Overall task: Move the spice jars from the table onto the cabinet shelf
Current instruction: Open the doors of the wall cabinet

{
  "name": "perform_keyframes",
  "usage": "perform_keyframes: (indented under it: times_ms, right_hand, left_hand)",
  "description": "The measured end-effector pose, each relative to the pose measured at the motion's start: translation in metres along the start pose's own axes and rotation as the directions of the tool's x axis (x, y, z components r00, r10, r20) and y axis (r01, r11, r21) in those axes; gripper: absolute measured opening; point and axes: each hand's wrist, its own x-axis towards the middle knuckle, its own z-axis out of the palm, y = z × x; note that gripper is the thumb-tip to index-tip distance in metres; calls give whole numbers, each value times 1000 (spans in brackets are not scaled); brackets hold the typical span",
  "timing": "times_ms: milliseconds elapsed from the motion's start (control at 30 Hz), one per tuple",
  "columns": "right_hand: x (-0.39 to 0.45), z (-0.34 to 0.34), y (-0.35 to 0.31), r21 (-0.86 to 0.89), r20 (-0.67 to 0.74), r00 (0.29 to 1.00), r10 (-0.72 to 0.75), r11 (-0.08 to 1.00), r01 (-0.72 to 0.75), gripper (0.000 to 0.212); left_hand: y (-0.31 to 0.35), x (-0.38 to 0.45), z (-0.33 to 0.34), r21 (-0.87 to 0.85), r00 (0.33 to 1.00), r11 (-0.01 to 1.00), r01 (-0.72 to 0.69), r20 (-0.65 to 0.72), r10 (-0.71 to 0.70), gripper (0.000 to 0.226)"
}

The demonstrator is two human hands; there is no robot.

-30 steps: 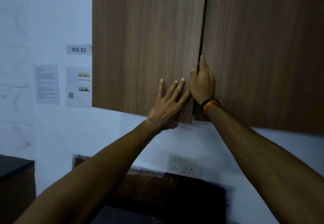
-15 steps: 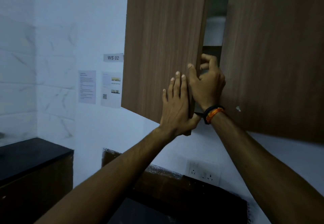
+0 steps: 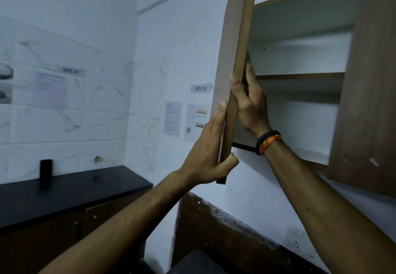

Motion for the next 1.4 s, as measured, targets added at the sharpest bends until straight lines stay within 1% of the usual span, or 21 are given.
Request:
perform_keyframes:
  times_ms: [67, 133, 233, 333, 433, 533, 600, 700, 767, 833, 900, 967, 1067, 1133, 1233, 1300, 1367, 1400]
  right_hand:
    - [5, 20, -3, 84, 63, 998, -21, 996, 15, 67]
    - [9, 40, -7, 123, 85, 996, -30, 992, 19, 69]
    - [12, 66, -9, 65, 79, 996, -52, 997, 47, 68]
    - [14, 92, -11, -1, 73, 995, -72, 997, 72, 71]
    - [17, 118, -14, -52, 108, 991, -74, 995, 80, 75]
    - [18, 143, -14, -105, 137, 987, -85, 989, 100, 77]
    - [19, 157, -12, -142, 144, 985, -91, 983, 112, 76]
    - [21, 174, -8, -165, 170, 981, -98, 978, 126, 70]
    - [21, 182, -3, -184, 192, 976, -100, 974, 136, 66]
    - [20, 190, 4, -223, 224, 969, -101, 963, 152, 63]
    - [16, 197, 12, -293, 282, 954, -104, 937, 189, 64]
    - [15, 202, 21, -349, 360, 929, -84, 911, 218, 65]
    - [16, 208, 35, -375, 473, 881, -4, 904, 205, 68]
    - [17, 214, 44, -394, 525, 850, 51, 900, 189, 69]
    - [14, 221, 57, -416, 572, 814, 102, 891, 181, 71]
    - [11, 224, 65, -431, 576, 809, 118, 884, 178, 72]
    - [11, 228, 71, -451, 555, 826, 95, 869, 203, 74]
    - [11, 229, 74, -459, 552, 830, 83, 861, 219, 75]
  left_hand:
    - [-6, -11, -15, 85, 999, 995, -43, -24, 45, 92]
    - [-13, -22, -28, 178, 998, 982, -60, -13, 64, 84]
    - [-21, -31, -47, 270, 999, 962, -34, -10, 38, 80]
    - [-27, -40, -64, 318, 999, 948, 37, -25, -31, 82]
    - [-37, -48, -78, 326, 986, 933, 155, -116, -123, 82]
    - [-46, -52, -91, 313, 954, 907, 281, -196, -227, 82]
    - [-52, -53, -97, 325, 938, 887, 329, -222, -266, 84]
    - [-61, -55, -105, 393, 924, 839, 376, -231, -306, 84]
    - [-68, -57, -110, 455, 912, 791, 408, -227, -340, 91]
    - [-78, -59, -115, 581, 919, 713, 392, -216, -330, 91]
    - [-90, -63, -120, 716, 936, 613, 334, -178, -303, 88]
    - [-102, -66, -125, 769, 926, 546, 334, -159, -343, 95]
    - [-119, -74, -132, 804, 899, 481, 349, -143, -414, 95]
    - [-131, -79, -135, 821, 881, 454, 347, -119, -458, 94]
    - [-147, -90, -137, 802, 841, 458, 383, -99, -531, 95]
    - [-154, -95, -136, 820, 851, 454, 348, -73, -521, 94]
    - [-159, -94, -132, 858, 882, 431, 280, -52, -469, 90]
    - [-160, -92, -130, 865, 892, 424, 269, -58, -449, 87]
